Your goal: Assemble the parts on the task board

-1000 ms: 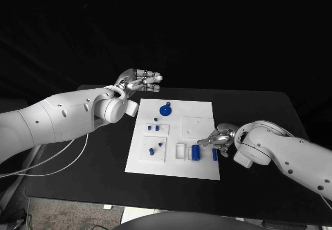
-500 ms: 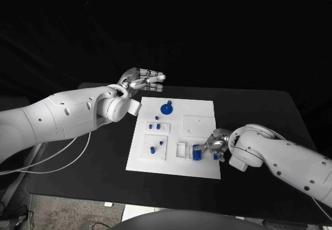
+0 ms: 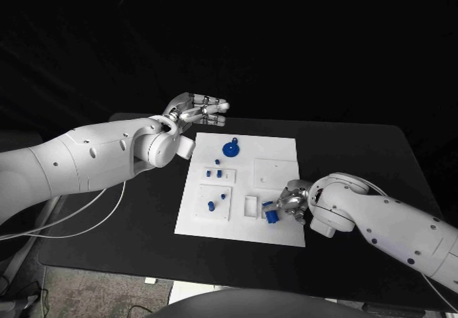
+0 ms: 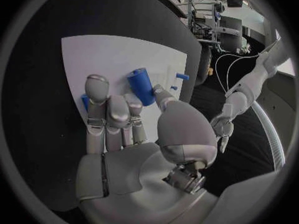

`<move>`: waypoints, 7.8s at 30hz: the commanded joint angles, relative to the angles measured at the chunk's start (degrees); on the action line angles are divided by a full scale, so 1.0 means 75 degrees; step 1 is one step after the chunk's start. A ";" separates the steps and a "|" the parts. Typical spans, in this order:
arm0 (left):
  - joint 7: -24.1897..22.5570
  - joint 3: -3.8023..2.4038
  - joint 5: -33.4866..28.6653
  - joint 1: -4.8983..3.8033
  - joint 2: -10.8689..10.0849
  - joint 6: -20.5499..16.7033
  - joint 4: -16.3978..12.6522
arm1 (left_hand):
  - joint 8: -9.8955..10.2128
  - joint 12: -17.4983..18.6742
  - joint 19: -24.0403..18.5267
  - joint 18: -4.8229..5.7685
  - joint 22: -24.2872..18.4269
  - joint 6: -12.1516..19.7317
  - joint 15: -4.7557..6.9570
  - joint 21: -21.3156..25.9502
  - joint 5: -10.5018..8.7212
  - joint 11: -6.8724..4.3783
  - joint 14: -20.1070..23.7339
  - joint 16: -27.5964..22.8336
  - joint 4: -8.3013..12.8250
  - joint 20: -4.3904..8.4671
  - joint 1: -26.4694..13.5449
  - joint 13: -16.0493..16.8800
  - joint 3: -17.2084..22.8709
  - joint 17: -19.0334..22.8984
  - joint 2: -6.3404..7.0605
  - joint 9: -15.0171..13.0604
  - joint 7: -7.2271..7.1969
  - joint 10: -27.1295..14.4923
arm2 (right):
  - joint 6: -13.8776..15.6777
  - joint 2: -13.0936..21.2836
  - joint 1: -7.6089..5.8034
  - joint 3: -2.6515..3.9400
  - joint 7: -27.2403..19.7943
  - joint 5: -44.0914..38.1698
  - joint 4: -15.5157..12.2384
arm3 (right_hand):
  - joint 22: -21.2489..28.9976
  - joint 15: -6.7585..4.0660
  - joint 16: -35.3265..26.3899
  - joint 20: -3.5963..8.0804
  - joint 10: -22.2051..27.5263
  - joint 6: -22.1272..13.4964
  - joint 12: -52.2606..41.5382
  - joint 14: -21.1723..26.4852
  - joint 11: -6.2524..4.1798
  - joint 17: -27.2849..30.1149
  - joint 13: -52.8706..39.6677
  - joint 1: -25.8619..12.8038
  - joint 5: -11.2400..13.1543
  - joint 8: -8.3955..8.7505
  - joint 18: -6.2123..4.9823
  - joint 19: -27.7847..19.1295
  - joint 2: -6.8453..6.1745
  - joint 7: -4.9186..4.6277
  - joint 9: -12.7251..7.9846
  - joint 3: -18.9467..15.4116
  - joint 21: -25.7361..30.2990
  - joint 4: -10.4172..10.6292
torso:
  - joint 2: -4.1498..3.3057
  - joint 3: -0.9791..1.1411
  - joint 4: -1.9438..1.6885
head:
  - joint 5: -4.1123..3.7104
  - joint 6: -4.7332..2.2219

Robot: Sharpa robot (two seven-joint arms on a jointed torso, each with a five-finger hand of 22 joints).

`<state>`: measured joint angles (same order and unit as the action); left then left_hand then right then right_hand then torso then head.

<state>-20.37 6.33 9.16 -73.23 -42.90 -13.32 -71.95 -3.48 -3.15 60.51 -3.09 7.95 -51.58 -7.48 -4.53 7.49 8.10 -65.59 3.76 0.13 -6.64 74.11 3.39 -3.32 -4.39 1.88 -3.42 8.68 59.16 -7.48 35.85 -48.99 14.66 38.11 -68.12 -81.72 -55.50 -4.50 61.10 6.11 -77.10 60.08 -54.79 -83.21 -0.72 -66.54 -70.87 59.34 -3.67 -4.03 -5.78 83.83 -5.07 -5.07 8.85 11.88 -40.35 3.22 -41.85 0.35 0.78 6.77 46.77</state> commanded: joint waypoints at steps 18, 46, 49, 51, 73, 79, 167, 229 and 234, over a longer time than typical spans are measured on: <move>0.0053 -0.0002 -0.0016 0.0000 0.0011 0.0190 -0.0021 | 0.0004 -0.0027 0.0030 -0.0162 -0.0056 -0.0011 -0.0013 -0.0047 0.0007 0.0060 0.0054 -0.0037 0.0040 -0.0018 0.0039 -0.0004 0.0016 0.0008 -0.0100 0.0010 0.0029 0.0011 | 0.0331 -0.0048 0.0129 -0.0080 -0.0004 -0.0381 0.0143 | -0.0499 -0.0091 0.0092 0.0035 -0.0113 0.0852 0.0017 -0.0072 -0.0205 -0.0127 0.0038 0.0269 -0.1822 0.0052 0.0059 0.0334 0.0926 0.0285 0.0236 0.0342 0.0029 -0.1342 | -0.0015 -0.0034 -0.0073 | -0.0002 0.0044; 0.0115 0.0000 0.0028 -0.0003 0.0069 0.0187 0.0000 | 0.0012 -0.0026 0.0033 -0.0162 -0.0122 0.0029 -0.0015 -0.0073 0.0027 0.0073 0.0048 -0.0037 0.0051 -0.0018 0.0033 -0.0004 -0.0017 0.0007 -0.0121 0.0013 0.0050 -0.0001 | 0.0139 -0.0102 -0.0171 0.0055 0.0141 0.0214 -0.0538 | -0.0872 -0.0114 0.0187 0.0072 -0.0199 0.1350 0.0149 -0.0093 -0.0282 -0.0311 0.0144 0.0099 -0.1684 0.0053 0.0206 0.0339 0.0989 0.0447 0.0282 0.0204 -0.0055 -0.1419 | -0.0019 -0.0068 -0.0095 | 0.0035 0.0035; 0.0121 0.0000 0.0034 -0.0004 0.0085 0.0187 0.0000 | 0.0003 -0.0027 0.0027 -0.0160 -0.0133 -0.0002 -0.0016 -0.0074 0.0021 0.0070 0.0052 -0.0037 0.0043 -0.0020 0.0039 -0.0003 -0.0006 0.0006 -0.0118 0.0009 0.0042 -0.0004 | -0.0007 -0.0213 -0.0193 0.0032 0.0194 0.0175 -0.0388 | -0.0892 -0.0112 0.0170 0.0072 -0.0191 0.1344 0.0177 -0.0092 -0.0281 -0.0315 0.0160 0.0083 -0.1641 0.0052 0.0206 0.0337 0.0992 0.0445 0.0267 0.0155 -0.0036 -0.1378 | -0.0019 -0.0058 -0.0090 | 0.0059 0.0026; 0.0127 0.0000 0.0037 -0.0004 0.0092 0.0187 -0.0002 | 0.0003 -0.0027 0.0027 -0.0160 -0.0133 -0.0002 -0.0016 -0.0074 0.0021 0.0070 0.0052 -0.0037 0.0043 -0.0020 0.0039 -0.0003 -0.0006 0.0006 -0.0118 0.0009 0.0042 -0.0004 | -0.0061 -0.0289 -0.0201 0.0010 0.0214 0.0119 -0.0285 | -0.0950 -0.0110 0.0141 0.0069 -0.0191 0.1347 0.0199 -0.0100 -0.0277 -0.0340 0.0174 0.0106 -0.1626 0.0053 0.0209 0.0352 0.1005 0.0440 0.0234 0.0062 0.0015 -0.1317 | -0.0022 -0.0058 -0.0079 | 0.0079 0.0029; 0.0159 0.0000 0.0022 -0.0006 0.0140 0.0244 0.0005 | 0.0008 -0.0027 0.0018 -0.0160 -0.0166 0.0073 -0.0021 -0.0083 0.0019 0.0077 0.0068 -0.0038 0.0001 -0.0024 0.0045 -0.0003 0.0020 0.0007 -0.0077 0.0013 0.0051 -0.0032 | 0.0022 -0.0855 -0.0226 -0.0090 0.0207 -0.0024 0.0552 | -0.1121 -0.0107 0.0132 0.0067 -0.0198 0.1366 0.0228 -0.0112 -0.0269 -0.0417 0.0197 0.0034 -0.1284 0.0052 0.0208 0.0369 0.1103 0.0436 0.0197 -0.0487 0.0056 -0.0895 | -0.0028 -0.0031 -0.0075 | 0.0173 0.0050; 0.0164 0.0000 0.0026 -0.0007 0.0142 0.0228 0.0008 | 0.0008 -0.0027 0.0011 -0.0160 -0.0189 0.0063 -0.0024 -0.0088 0.0011 0.0076 0.0074 -0.0037 -0.0027 -0.0028 0.0052 -0.0004 0.0033 0.0005 -0.0065 0.0012 0.0047 -0.0045 | -0.0057 -0.0901 -0.0243 -0.0091 0.0212 -0.0062 0.0598 | -0.1125 -0.0108 0.0096 0.0070 -0.0183 0.1341 0.0240 -0.0105 -0.0263 -0.0399 0.0201 -0.0058 -0.1235 0.0054 0.0198 0.0367 0.1117 0.0425 0.0188 -0.0537 0.0089 -0.0784 | -0.0026 -0.0036 -0.0063 | 0.0194 0.0058; 0.0412 0.0004 0.0277 -0.0006 0.0053 0.0426 0.0046 | -0.0001 -0.0027 0.0013 -0.0157 -0.0270 -0.0080 -0.0022 -0.0134 -0.0037 0.0077 0.0068 -0.0038 -0.0194 -0.0025 0.0034 -0.0003 0.0090 -0.0001 0.0027 0.0006 0.0043 -0.0072 | 0.0522 -0.0218 0.0128 -0.0107 -0.1581 -0.2953 -0.0700 | -0.1526 -0.0266 -0.0183 0.0222 -0.0381 0.1940 -0.0479 -0.0116 -0.0443 -0.0268 -0.0323 0.1092 -0.0823 0.0043 0.0261 0.0415 0.0071 0.0715 0.1700 -0.0446 -0.0148 -0.1066 | -0.0030 -0.0041 -0.0071 | 0.0142 0.0083; 0.0333 0.0018 0.0410 -0.0005 -0.0110 0.0589 -0.0101 | -0.0002 -0.0027 -0.0041 -0.0152 -0.0322 -0.0092 -0.0057 -0.0131 -0.0050 0.0064 0.0204 -0.0042 -0.0120 -0.0048 0.0031 -0.0003 0.0046 0.0032 0.0000 0.0005 0.0022 -0.0080 | 0.1564 0.1337 0.0313 0.0628 -0.1607 -0.1018 -0.1087 | -0.1645 -0.0144 0.0111 0.0105 -0.0536 0.0938 -0.1090 -0.0111 -0.0234 -0.0244 -0.0778 0.0849 -0.1576 0.0061 0.0150 0.0426 0.0602 0.0359 0.1000 -0.0476 -0.0630 -0.1240 | 0.0012 -0.0023 0.0059 | -0.0421 -0.0019; 0.0322 0.0019 0.0429 -0.0004 -0.0144 0.0586 -0.0134 | -0.0003 -0.0027 -0.0036 -0.0166 -0.0324 -0.0103 -0.0058 -0.0134 -0.0054 0.0064 0.0205 -0.0039 -0.0132 -0.0056 0.0018 -0.0003 0.0047 0.0037 0.0001 0.0005 0.0024 -0.0068 | 0.1214 0.1568 0.0268 0.0696 -0.1246 -0.0566 -0.0790 | -0.1655 -0.0103 0.0083 0.0059 -0.0488 0.0811 -0.1031 -0.0094 -0.0162 -0.0201 -0.0713 0.0812 -0.1106 0.0060 0.0104 0.0418 0.0570 0.0267 0.0432 -0.0471 -0.0591 -0.1150 | 0.0023 -0.0030 0.0052 | -0.0520 -0.0030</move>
<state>-16.96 6.49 11.89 -73.23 -43.95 -9.96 -72.73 -3.48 -3.15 60.29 -3.99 5.61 -52.30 -7.88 -5.41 7.27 8.51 -64.37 3.76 -0.89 -6.86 74.26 3.39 -2.92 -4.19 1.74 -3.40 8.99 58.75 3.86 47.53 -46.98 19.88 25.92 -76.14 -87.89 -67.86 -5.71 61.78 6.84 -80.74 66.37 -62.78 -84.00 -2.31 -68.10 -74.96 65.62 -11.74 -3.87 -3.95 83.93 -0.77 -3.06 12.43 8.34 -44.93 -5.50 -41.73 0.13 1.08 3.20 46.59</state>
